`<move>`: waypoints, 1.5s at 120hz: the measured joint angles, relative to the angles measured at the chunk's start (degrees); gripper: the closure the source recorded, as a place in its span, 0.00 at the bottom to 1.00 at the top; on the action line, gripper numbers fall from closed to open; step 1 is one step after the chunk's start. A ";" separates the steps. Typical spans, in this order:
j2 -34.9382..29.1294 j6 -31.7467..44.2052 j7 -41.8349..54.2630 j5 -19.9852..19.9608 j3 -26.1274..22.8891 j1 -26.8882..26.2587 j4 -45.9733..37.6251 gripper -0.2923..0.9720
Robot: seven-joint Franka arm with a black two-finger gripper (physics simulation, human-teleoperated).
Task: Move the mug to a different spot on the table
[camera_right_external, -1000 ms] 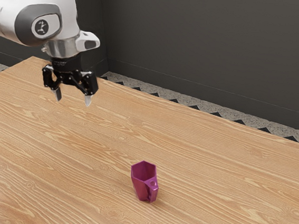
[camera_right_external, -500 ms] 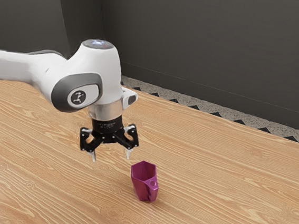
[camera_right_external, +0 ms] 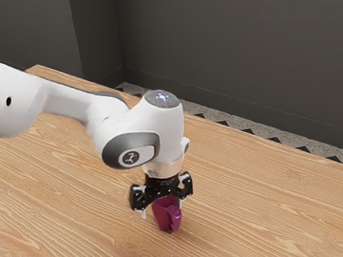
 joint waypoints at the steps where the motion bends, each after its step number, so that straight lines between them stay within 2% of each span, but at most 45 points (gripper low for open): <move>1: 0.15 0.05 -0.29 0.13 0.00 -0.09 0.14 0.23; 25: 3.49 0.83 -6.15 2.93 -0.01 -0.38 3.16 0.23; 55: 7.02 1.82 -9.79 4.34 0.22 0.23 5.09 0.23; 180: 11.40 5.78 -12.62 4.92 0.25 0.48 4.76 0.24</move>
